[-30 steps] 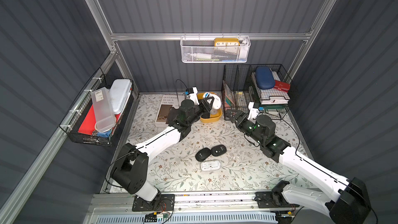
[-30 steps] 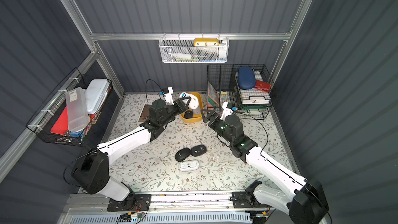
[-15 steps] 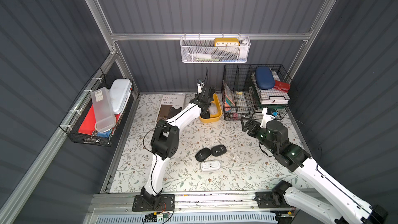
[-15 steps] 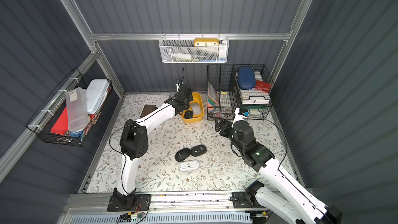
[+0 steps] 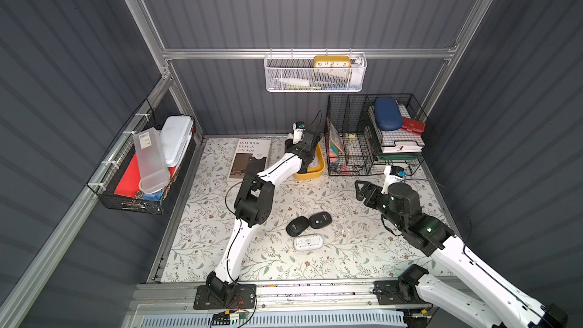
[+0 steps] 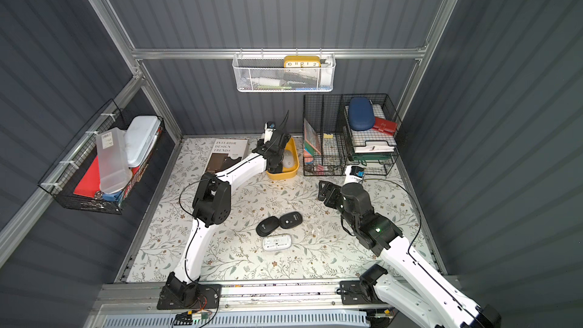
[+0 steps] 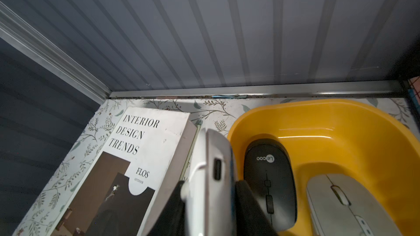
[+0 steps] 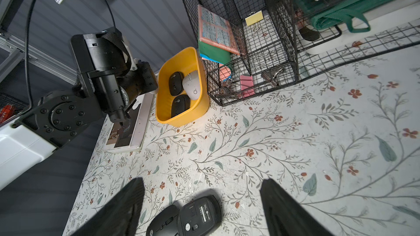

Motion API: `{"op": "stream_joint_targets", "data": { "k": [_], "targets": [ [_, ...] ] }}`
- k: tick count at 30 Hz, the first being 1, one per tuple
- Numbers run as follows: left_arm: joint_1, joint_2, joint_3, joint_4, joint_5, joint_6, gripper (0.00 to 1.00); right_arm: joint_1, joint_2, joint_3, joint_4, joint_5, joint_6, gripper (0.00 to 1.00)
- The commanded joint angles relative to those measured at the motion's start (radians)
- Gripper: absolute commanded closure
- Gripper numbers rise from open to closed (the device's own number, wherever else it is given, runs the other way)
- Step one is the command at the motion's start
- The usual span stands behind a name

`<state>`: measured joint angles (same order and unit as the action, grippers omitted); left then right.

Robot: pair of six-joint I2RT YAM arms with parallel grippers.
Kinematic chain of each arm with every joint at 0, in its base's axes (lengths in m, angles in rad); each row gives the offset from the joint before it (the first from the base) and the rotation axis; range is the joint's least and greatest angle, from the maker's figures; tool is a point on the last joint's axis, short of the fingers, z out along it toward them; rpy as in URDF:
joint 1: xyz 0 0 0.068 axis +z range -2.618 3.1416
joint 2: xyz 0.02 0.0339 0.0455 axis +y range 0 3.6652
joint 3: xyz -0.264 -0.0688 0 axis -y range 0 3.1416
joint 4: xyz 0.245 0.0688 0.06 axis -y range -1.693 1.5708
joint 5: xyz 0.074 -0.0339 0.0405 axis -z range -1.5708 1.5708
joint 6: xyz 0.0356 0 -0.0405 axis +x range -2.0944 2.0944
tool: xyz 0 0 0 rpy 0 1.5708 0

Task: Put the mouse in the storage box
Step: Place the mouse in the storage box.

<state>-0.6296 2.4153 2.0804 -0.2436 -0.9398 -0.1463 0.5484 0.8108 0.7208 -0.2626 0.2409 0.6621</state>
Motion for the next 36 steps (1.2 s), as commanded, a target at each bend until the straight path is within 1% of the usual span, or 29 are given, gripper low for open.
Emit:
{"op": "stream_joint_targets", "data": {
  "k": [1,5,9,14,23,28,33,36],
  "targets": [
    [-0.023,0.051,0.045,0.048,-0.044,0.099,0.92,-0.005,0.001,-0.017,-0.004,0.016,0.004,0.15],
    [-0.037,0.085,0.071,0.078,-0.029,0.158,0.91,-0.005,0.001,-0.027,-0.003,0.009,0.014,0.15],
    [-0.040,0.121,0.114,0.044,-0.037,0.163,0.89,-0.005,-0.001,-0.036,-0.003,0.008,0.020,0.15],
    [-0.040,0.134,0.116,0.035,-0.029,0.169,0.86,-0.005,0.005,-0.034,-0.002,0.006,0.019,0.15],
    [-0.048,0.166,0.135,0.018,0.040,0.174,0.79,-0.007,0.028,-0.022,0.003,0.003,0.019,0.15],
    [-0.051,0.182,0.139,0.013,0.087,0.177,0.71,-0.006,0.028,-0.021,-0.002,0.006,0.021,0.15],
    [-0.053,0.200,0.152,0.007,0.115,0.174,0.69,-0.006,0.031,-0.019,-0.005,0.009,0.025,0.15],
    [-0.055,0.202,0.155,0.006,0.138,0.169,0.63,-0.005,0.036,-0.019,-0.004,0.006,0.030,0.15]
  ]
}}
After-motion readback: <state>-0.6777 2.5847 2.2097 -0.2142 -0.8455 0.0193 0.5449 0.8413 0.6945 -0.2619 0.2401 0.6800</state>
